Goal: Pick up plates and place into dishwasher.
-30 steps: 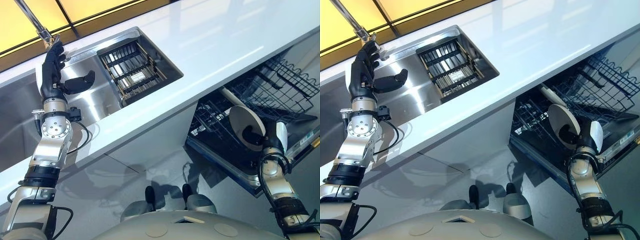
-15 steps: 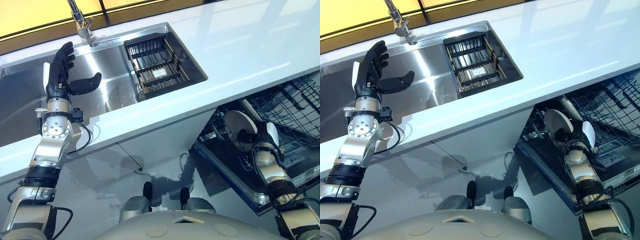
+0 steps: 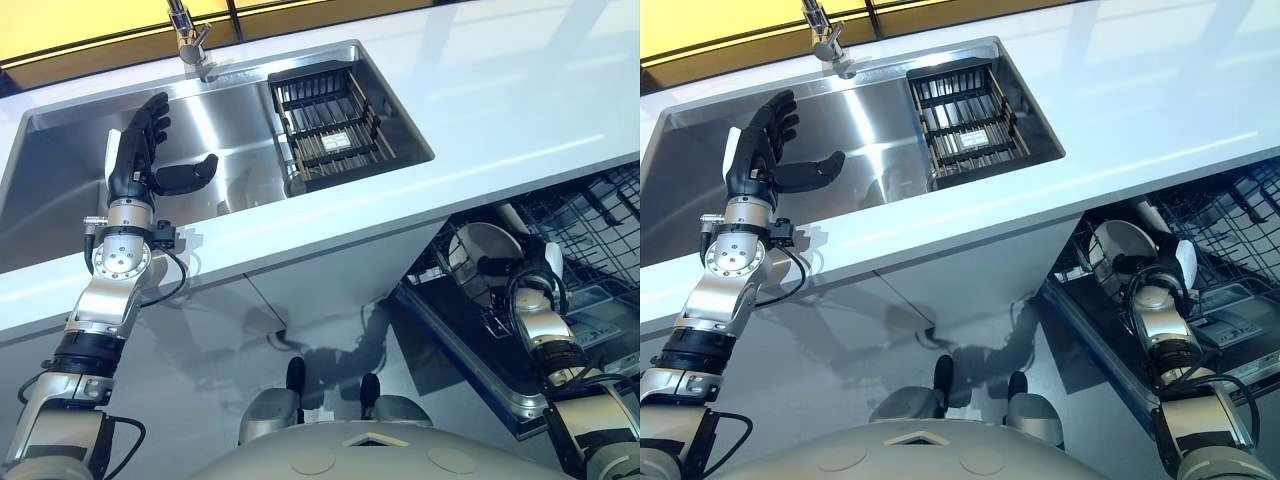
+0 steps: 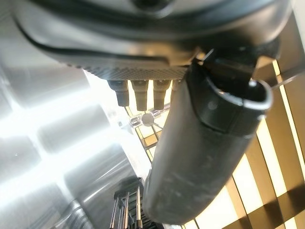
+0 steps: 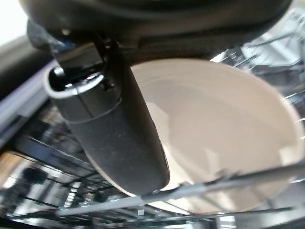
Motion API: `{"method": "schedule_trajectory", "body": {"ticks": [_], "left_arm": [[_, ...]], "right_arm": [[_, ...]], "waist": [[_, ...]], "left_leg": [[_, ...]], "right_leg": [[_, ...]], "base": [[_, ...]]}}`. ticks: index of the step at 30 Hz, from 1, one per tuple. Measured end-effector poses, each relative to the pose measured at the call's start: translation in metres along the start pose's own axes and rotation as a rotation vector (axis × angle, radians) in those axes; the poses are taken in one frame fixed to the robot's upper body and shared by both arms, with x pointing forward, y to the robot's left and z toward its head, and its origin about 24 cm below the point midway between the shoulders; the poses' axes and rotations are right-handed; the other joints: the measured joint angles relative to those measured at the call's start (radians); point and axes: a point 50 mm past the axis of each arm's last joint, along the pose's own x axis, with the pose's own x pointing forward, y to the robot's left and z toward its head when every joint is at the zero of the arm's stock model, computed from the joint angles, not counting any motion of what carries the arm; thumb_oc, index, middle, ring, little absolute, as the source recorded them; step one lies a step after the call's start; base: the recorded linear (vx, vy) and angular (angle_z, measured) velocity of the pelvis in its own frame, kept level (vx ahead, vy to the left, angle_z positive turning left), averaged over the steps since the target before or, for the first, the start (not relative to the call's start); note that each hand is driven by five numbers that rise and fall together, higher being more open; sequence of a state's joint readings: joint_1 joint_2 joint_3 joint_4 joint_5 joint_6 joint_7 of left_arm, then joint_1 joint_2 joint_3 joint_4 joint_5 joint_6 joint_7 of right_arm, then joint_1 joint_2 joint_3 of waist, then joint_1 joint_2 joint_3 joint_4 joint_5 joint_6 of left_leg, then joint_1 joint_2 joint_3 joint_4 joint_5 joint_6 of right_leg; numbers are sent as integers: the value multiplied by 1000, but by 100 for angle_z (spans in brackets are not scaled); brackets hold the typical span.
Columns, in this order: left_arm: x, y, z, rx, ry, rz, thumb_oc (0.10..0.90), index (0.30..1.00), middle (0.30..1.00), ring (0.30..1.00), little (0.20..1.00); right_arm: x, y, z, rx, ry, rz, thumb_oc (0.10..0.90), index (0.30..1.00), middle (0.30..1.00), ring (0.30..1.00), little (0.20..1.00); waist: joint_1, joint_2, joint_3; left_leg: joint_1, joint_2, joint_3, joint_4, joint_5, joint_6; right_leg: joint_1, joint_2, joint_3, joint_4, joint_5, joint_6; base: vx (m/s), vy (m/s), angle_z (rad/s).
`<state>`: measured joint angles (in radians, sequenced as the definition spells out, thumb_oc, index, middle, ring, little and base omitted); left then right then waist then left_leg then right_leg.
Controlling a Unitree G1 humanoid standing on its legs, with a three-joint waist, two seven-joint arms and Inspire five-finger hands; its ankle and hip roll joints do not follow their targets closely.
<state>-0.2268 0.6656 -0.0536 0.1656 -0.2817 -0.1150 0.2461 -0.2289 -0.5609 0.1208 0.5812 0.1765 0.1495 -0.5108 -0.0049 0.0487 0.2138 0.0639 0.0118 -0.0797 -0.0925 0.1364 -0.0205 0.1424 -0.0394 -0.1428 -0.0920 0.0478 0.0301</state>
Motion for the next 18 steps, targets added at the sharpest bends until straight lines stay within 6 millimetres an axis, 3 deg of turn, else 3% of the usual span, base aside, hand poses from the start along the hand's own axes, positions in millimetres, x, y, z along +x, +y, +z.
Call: {"method": "schedule_trajectory", "body": {"ticks": [8,13,18], "left_arm": [[-10,-5,-9,-26,24,3,800,900,900,900,900],[-25,0,-22,-14,73,12,800,900,900,900,900],[-37,14,-32,-7,112,67,800,900,900,900,900]], "right_arm": [[-29,13,30,174,-198,39,800,900,900,900,900],[-44,2,25,210,-269,22,800,900,900,900,900],[-58,-11,8,439,-250,-59,800,900,900,900,900]], "waist": [[-12,13,8],[-33,11,10],[-78,5,17]], "left_leg": [[-1,1,20,-1,-6,0],[2,1,42,-1,-13,3],[11,4,74,-2,-24,3]], "right_leg": [[-11,1,31,0,-4,5],[-17,-1,55,1,-4,6],[-20,0,82,1,-4,6]], "base": [[-25,9,-6],[-1,1,-13],[-13,5,-16]]}}
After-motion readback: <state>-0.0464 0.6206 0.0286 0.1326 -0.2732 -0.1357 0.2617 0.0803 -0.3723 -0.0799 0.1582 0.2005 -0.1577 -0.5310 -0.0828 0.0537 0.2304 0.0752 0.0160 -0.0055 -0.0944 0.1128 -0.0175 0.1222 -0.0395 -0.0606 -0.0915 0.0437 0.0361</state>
